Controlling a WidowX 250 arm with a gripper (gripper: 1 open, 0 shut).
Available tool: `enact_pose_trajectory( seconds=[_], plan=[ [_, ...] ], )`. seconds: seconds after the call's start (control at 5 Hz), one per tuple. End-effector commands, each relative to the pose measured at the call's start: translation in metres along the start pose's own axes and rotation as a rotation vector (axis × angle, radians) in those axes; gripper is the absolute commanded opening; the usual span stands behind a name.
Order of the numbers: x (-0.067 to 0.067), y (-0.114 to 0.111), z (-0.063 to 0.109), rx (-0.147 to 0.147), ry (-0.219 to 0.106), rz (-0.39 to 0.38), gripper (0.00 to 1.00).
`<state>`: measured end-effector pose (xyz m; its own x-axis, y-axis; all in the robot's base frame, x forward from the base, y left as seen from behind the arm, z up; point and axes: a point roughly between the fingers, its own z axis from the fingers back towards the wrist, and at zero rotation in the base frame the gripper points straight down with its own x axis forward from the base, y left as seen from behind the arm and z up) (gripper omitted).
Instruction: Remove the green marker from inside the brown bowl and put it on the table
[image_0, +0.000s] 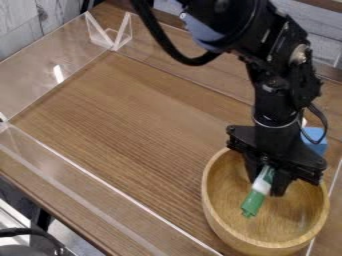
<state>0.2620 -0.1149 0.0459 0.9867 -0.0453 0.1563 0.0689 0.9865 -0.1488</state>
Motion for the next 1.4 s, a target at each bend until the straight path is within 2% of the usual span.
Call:
enact_pose_trajectory(
  seconds=[0.0, 0.6, 1.0, 1.2],
  plan=[
    [0.007, -0.001, 0.015, -0.010, -0.038, 0.000, 0.00],
    [0.007, -0.001, 0.040, -0.017, -0.066, 0.005, 0.00],
    [0.005, 0.003, 0.069, -0.016, -0.102, 0.017, 0.00],
    [0.001, 0.002, 0.074, -0.015, -0.115, 0.024, 0.00]
  ],
)
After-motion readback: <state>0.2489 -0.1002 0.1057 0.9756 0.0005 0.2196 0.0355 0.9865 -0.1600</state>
